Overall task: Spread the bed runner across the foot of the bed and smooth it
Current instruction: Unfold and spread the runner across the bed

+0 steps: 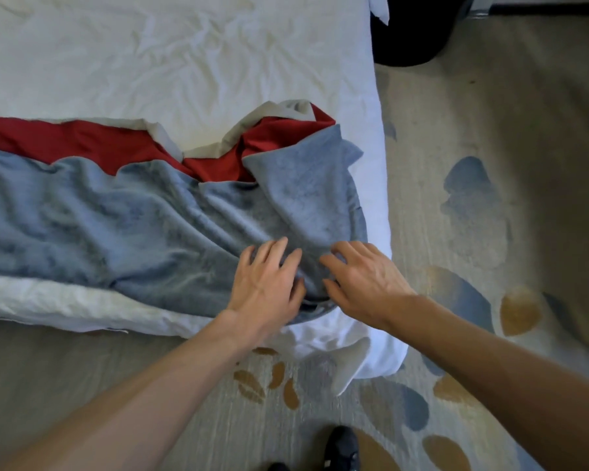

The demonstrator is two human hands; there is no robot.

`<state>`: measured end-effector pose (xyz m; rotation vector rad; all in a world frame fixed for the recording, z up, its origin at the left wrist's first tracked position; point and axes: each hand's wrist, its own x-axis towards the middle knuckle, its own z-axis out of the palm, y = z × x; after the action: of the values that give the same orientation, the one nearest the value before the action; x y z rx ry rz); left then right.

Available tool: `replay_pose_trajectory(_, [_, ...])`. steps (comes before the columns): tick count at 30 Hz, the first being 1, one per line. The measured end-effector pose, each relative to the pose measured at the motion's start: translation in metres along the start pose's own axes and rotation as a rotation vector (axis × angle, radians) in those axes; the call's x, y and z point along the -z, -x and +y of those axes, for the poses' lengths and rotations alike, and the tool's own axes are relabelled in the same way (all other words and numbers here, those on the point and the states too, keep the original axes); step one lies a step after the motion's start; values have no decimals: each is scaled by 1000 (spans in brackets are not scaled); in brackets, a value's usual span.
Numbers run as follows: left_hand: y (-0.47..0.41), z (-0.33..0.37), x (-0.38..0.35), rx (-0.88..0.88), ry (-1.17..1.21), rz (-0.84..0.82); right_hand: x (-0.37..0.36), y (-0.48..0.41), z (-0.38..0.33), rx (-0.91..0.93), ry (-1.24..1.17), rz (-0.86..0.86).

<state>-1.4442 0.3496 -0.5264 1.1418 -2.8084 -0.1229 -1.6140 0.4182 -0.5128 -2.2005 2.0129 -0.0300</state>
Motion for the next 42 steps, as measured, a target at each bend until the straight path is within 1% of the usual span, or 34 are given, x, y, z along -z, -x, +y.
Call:
replay_pose_trajectory(4, [-33, 8, 3, 26, -33, 19, 13, -5, 22, -9, -15, -20])
replay_pose_trajectory(12, [-84, 15, 4, 157, -43, 34, 32, -23, 73, -19, 29, -46])
replay_pose_trajectory(16, [-115, 7, 11, 209, -49, 65, 44, -54, 89, 8, 29, -6])
replay_pose_trajectory(20, [-143, -4, 14, 261, -84, 50, 53, -88, 99, 36, 35, 15])
replay_pose_trajectory(24, [-173, -14, 11, 342, -92, 44, 61, -127, 121, 130, 77, -14])
replay_pose_trajectory(27, [-196, -21, 4, 384, -90, 41, 65, -166, 144, 141, 88, -30])
replay_pose_trajectory(30, [-214, -25, -7, 402, -106, -2, 61, -199, 167, 138, 74, -55])
replay_pose_trajectory(32, [-219, -27, -16, 430, -112, -42, 53, -217, 180, 120, 64, -106])
replay_pose_trajectory(36, [-235, -35, -27, 451, -141, -83, 34, -237, 201, 128, 124, -231])
replay_pose_trajectory(40, [-237, -34, -30, 476, -153, -91, 11, -238, 207, 178, 14, -199])
replay_pose_trajectory(42, [-237, -34, -32, 480, -160, -103, 4, -239, 209, 214, 48, -159])
